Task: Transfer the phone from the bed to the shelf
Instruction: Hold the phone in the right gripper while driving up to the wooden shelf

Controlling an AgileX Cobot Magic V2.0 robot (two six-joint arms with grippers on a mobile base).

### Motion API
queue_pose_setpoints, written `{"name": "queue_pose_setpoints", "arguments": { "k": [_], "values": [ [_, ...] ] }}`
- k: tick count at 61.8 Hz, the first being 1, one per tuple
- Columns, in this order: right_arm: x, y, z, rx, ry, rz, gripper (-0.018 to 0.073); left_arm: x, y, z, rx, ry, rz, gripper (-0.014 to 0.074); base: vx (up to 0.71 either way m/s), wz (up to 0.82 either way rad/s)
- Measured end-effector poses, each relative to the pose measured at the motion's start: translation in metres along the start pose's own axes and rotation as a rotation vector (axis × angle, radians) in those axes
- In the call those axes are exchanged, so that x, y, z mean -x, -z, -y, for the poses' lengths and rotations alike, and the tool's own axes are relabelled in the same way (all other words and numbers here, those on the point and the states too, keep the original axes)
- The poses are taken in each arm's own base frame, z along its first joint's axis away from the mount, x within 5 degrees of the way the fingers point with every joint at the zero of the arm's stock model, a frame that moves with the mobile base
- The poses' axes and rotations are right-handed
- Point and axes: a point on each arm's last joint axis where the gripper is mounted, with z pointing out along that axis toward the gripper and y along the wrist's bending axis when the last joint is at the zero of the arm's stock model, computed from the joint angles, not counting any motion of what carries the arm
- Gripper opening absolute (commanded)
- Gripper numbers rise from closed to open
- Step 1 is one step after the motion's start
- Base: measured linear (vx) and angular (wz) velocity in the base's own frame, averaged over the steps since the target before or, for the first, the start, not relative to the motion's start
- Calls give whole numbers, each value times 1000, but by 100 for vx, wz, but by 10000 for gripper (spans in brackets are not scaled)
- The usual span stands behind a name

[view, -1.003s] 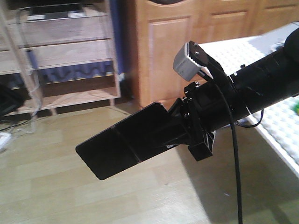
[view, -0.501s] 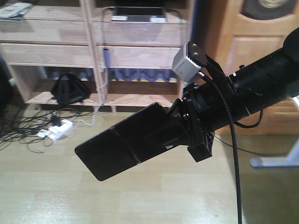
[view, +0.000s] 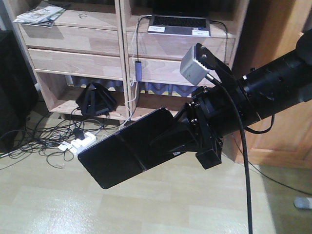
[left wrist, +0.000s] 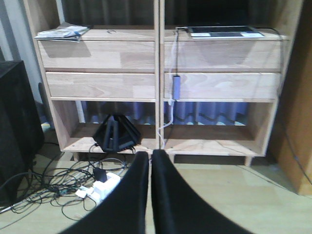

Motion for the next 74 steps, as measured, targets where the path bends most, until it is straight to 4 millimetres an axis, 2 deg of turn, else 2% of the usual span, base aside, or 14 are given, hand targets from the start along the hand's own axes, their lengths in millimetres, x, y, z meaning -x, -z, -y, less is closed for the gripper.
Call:
{"name": "queue_pose_setpoints", "arguments": {
  "k": [74],
  "values": [
    [0,0,0,0,0,0,-1,0,0,0,0,0,0,1,33,9]
  ]
}}
